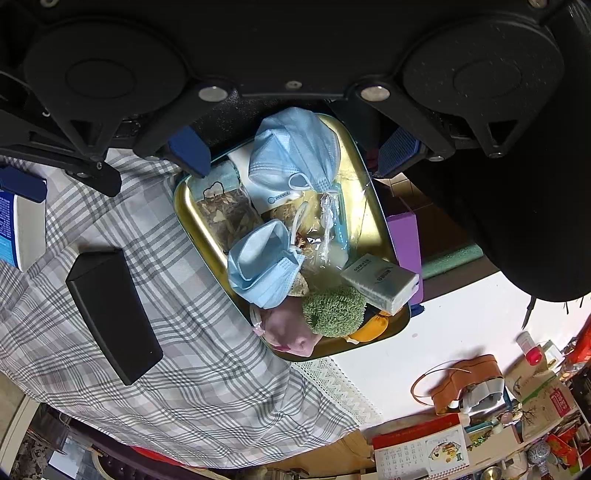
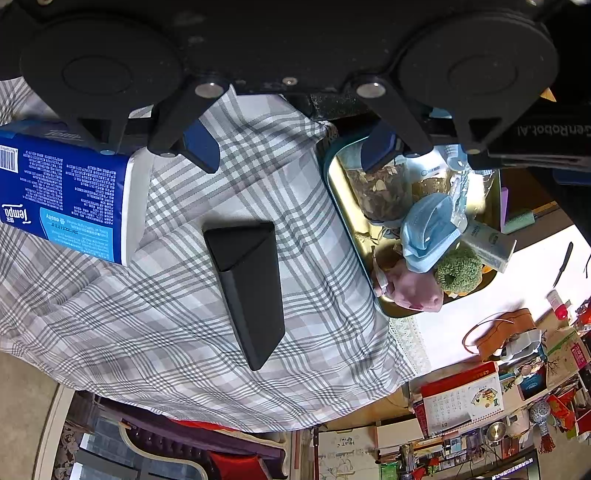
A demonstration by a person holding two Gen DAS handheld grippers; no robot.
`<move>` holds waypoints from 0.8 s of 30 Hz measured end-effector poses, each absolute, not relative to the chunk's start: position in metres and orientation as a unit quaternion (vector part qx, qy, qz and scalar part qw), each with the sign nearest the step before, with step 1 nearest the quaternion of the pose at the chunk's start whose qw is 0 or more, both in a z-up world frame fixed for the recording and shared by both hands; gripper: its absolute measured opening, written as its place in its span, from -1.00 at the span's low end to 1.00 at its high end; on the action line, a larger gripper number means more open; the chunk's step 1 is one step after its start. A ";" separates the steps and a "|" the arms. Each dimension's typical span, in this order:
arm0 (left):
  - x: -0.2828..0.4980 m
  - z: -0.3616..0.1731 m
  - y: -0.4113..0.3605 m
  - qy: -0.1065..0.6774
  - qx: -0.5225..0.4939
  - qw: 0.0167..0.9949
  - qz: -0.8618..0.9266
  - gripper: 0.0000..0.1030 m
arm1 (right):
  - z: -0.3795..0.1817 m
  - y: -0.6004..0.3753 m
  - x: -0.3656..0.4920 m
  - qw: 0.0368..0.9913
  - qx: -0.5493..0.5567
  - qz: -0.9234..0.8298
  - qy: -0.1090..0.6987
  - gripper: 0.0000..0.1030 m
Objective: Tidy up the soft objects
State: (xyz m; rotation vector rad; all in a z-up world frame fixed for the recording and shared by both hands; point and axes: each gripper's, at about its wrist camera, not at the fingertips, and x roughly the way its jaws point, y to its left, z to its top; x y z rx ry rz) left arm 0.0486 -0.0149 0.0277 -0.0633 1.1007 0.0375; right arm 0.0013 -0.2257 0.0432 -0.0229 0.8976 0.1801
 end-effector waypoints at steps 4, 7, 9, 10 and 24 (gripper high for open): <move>0.049 0.028 -0.014 0.524 -0.031 0.851 0.020 0.84 | 0.043 -0.224 0.002 0.897 -0.011 0.086 0.434 0.62; 0.048 0.028 -0.014 0.524 -0.031 0.851 0.021 0.84 | 0.043 -0.224 0.002 0.896 -0.011 0.087 0.435 0.62; 0.048 0.027 -0.014 0.525 -0.031 0.850 0.022 0.84 | 0.042 -0.224 0.002 0.896 -0.011 0.087 0.435 0.62; 0.047 0.027 -0.014 0.525 -0.030 0.850 0.023 0.84 | 0.042 -0.224 0.002 0.896 -0.011 0.088 0.435 0.62; 0.047 0.027 -0.015 0.527 -0.030 0.849 0.022 0.84 | 0.043 -0.227 0.003 0.896 -0.007 0.085 0.436 0.62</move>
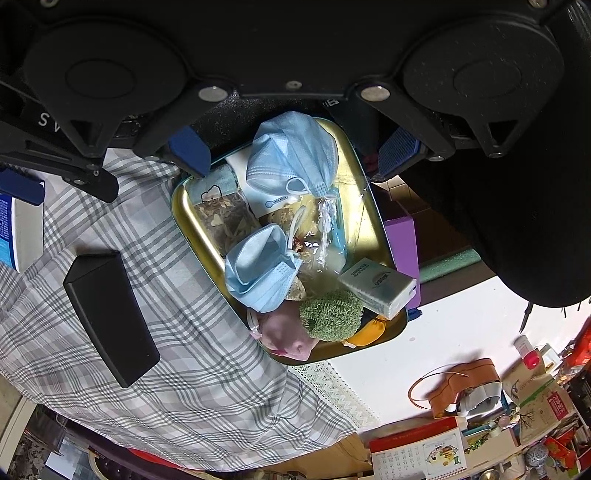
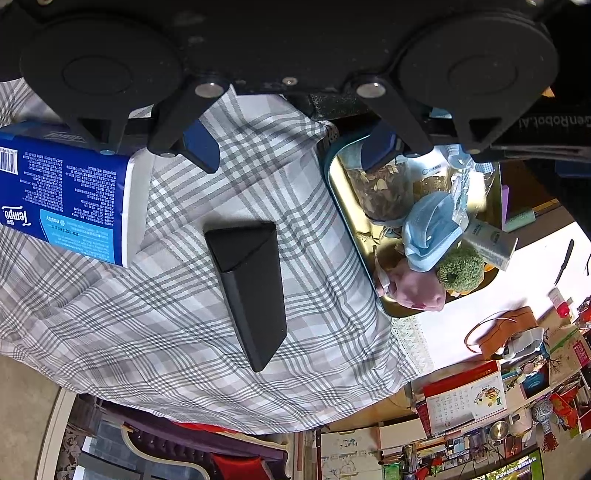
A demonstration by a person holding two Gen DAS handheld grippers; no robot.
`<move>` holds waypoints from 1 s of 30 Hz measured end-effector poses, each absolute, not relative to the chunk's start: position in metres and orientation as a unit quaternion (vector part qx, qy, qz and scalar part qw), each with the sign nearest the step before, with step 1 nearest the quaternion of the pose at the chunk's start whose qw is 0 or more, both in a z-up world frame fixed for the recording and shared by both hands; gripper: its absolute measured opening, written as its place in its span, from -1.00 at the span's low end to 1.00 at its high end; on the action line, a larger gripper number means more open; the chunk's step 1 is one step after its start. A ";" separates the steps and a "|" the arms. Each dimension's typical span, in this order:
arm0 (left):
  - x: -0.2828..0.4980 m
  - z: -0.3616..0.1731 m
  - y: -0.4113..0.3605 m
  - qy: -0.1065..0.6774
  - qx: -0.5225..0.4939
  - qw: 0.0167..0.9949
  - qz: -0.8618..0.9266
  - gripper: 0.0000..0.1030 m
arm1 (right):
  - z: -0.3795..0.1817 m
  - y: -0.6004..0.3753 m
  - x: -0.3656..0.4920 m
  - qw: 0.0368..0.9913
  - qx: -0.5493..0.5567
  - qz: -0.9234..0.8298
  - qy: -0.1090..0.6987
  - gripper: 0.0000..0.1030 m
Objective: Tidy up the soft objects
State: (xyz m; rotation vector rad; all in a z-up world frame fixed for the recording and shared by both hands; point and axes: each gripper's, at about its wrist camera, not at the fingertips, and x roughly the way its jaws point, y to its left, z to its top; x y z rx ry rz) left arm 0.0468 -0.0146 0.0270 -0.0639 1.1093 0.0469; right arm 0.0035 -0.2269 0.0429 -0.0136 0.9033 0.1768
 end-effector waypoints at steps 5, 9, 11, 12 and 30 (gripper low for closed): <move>0.047 0.028 -0.014 0.526 -0.030 0.850 0.022 0.84 | 0.043 -0.227 0.003 0.896 -0.007 0.086 0.436 0.62; 0.047 0.028 -0.014 0.526 -0.030 0.850 0.022 0.84 | 0.043 -0.227 0.004 0.896 -0.007 0.086 0.436 0.62; 0.047 0.028 -0.014 0.526 -0.030 0.850 0.022 0.84 | 0.043 -0.227 0.003 0.896 -0.006 0.086 0.436 0.62; 0.047 0.028 -0.015 0.526 -0.030 0.849 0.022 0.84 | 0.044 -0.227 0.004 0.896 -0.006 0.086 0.435 0.62; 0.047 0.026 -0.014 0.527 -0.030 0.849 0.022 0.84 | 0.043 -0.225 0.004 0.896 -0.007 0.087 0.435 0.62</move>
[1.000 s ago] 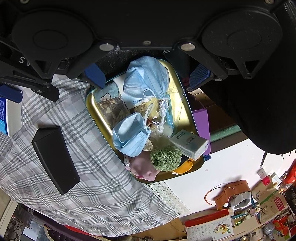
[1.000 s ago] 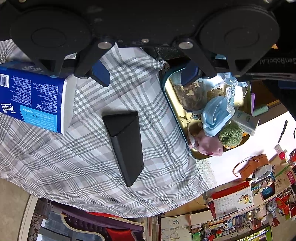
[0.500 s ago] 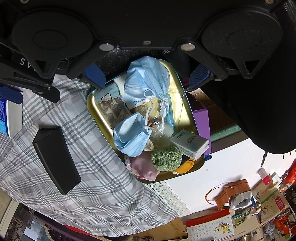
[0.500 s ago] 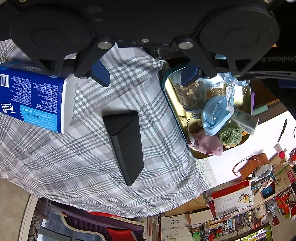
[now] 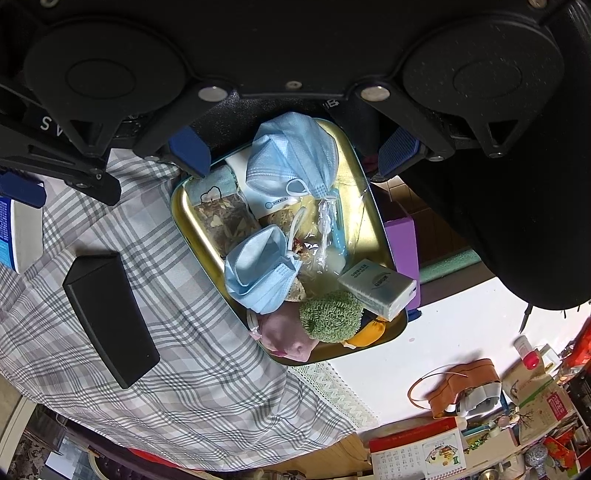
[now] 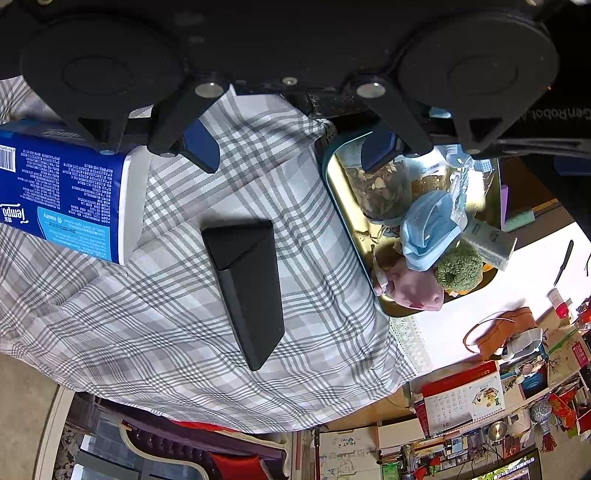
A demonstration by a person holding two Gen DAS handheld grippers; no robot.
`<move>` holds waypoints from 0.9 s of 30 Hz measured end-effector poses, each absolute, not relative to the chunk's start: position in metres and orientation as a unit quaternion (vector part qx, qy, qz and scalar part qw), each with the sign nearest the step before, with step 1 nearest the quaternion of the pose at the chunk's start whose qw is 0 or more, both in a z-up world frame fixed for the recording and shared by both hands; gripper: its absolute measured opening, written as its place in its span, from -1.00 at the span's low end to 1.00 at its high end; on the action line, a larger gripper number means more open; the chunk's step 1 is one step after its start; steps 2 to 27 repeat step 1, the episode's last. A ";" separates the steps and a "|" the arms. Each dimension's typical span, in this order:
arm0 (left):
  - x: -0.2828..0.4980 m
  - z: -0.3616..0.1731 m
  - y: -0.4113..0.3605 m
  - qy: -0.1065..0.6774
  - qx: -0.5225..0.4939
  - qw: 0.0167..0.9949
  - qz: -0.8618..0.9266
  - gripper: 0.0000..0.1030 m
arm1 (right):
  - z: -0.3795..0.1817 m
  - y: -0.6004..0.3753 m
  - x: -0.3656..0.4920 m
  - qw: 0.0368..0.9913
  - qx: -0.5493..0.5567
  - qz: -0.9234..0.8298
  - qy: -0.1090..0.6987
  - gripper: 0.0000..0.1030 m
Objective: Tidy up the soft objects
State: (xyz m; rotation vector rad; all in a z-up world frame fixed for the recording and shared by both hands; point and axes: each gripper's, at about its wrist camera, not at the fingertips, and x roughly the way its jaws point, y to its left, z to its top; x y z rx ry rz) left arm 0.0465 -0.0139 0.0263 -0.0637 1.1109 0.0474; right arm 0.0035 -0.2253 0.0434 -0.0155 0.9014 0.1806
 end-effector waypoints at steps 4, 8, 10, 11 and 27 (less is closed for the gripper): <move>0.047 0.026 -0.014 0.528 -0.031 0.848 0.022 0.84 | 0.043 -0.225 0.004 0.896 -0.008 0.087 0.435 0.62; 0.047 0.026 -0.014 0.528 -0.031 0.848 0.022 0.84 | 0.043 -0.225 0.004 0.896 -0.008 0.087 0.435 0.62; 0.047 0.026 -0.014 0.528 -0.031 0.848 0.022 0.84 | 0.043 -0.225 0.004 0.896 -0.008 0.087 0.435 0.62; 0.047 0.026 -0.014 0.528 -0.031 0.848 0.022 0.84 | 0.043 -0.225 0.004 0.896 -0.008 0.087 0.435 0.62; 0.047 0.026 -0.014 0.528 -0.031 0.848 0.022 0.84 | 0.043 -0.225 0.004 0.896 -0.008 0.087 0.435 0.62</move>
